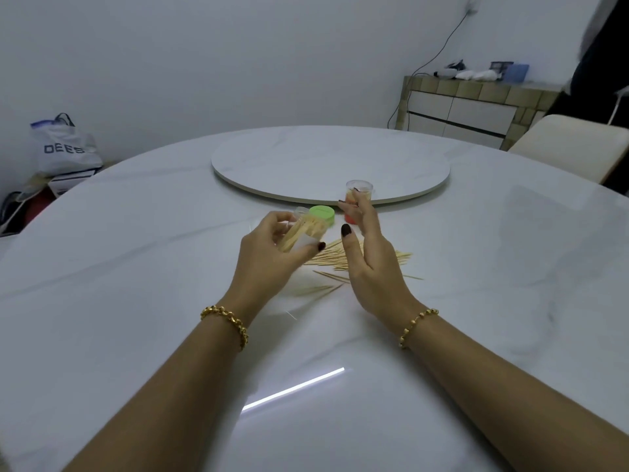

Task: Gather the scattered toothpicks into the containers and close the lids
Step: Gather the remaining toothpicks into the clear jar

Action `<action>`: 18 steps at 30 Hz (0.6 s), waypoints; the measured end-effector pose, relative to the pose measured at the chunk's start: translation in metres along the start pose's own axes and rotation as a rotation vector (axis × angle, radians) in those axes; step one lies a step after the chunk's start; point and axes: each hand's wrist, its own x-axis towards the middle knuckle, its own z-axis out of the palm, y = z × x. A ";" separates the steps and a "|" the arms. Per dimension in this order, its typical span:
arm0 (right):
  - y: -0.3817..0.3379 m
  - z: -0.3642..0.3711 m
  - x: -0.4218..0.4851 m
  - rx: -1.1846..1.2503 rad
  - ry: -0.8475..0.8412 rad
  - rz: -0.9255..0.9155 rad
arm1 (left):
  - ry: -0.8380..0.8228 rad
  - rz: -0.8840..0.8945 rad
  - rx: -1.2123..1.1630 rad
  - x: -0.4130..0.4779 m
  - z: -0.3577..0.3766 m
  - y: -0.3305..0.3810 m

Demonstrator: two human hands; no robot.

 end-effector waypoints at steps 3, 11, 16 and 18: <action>0.001 0.001 -0.003 -0.054 -0.032 -0.026 | 0.028 -0.007 -0.002 0.003 -0.003 -0.001; -0.002 0.006 -0.008 -0.156 -0.096 -0.205 | -0.027 -0.031 0.004 0.001 -0.001 -0.004; 0.002 0.005 -0.006 -0.235 -0.111 -0.215 | -0.073 -0.027 0.005 -0.001 0.000 -0.003; 0.005 0.004 -0.004 -0.268 -0.107 -0.196 | -0.075 -0.022 0.010 -0.002 0.000 -0.002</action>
